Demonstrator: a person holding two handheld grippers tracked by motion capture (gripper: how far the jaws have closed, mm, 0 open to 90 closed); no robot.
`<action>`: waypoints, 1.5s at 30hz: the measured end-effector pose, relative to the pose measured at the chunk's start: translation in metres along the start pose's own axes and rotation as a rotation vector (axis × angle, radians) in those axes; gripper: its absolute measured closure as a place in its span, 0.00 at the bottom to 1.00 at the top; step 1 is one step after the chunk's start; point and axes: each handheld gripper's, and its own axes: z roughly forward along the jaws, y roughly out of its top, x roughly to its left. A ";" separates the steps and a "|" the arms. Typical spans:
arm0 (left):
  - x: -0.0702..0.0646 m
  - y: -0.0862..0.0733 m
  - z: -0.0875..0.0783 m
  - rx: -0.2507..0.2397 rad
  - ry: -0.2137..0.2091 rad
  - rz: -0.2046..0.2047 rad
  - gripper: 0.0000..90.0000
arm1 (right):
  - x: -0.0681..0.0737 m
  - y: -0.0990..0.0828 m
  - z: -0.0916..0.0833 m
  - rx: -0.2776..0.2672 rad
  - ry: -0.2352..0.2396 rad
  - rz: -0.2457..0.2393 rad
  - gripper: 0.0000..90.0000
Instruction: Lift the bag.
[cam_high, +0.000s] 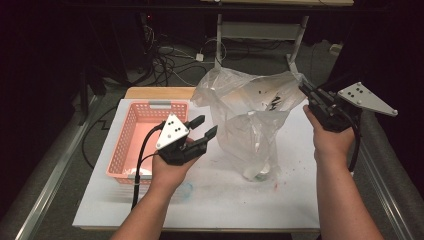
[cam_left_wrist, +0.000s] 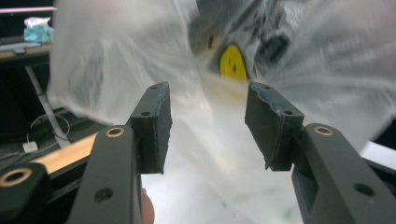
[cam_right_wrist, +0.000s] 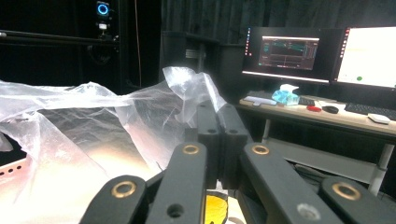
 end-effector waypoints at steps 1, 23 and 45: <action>0.000 -0.005 -0.002 0.004 0.003 -0.008 0.52 | 0.001 0.000 0.000 0.000 -0.002 0.006 1.00; -0.030 -0.082 0.001 0.224 -0.110 -0.059 0.02 | 0.010 -0.017 -0.007 0.040 0.052 0.005 0.99; -0.030 -0.101 0.008 0.251 -0.072 -0.070 0.00 | 0.022 -0.050 -0.040 0.137 0.171 -0.009 0.49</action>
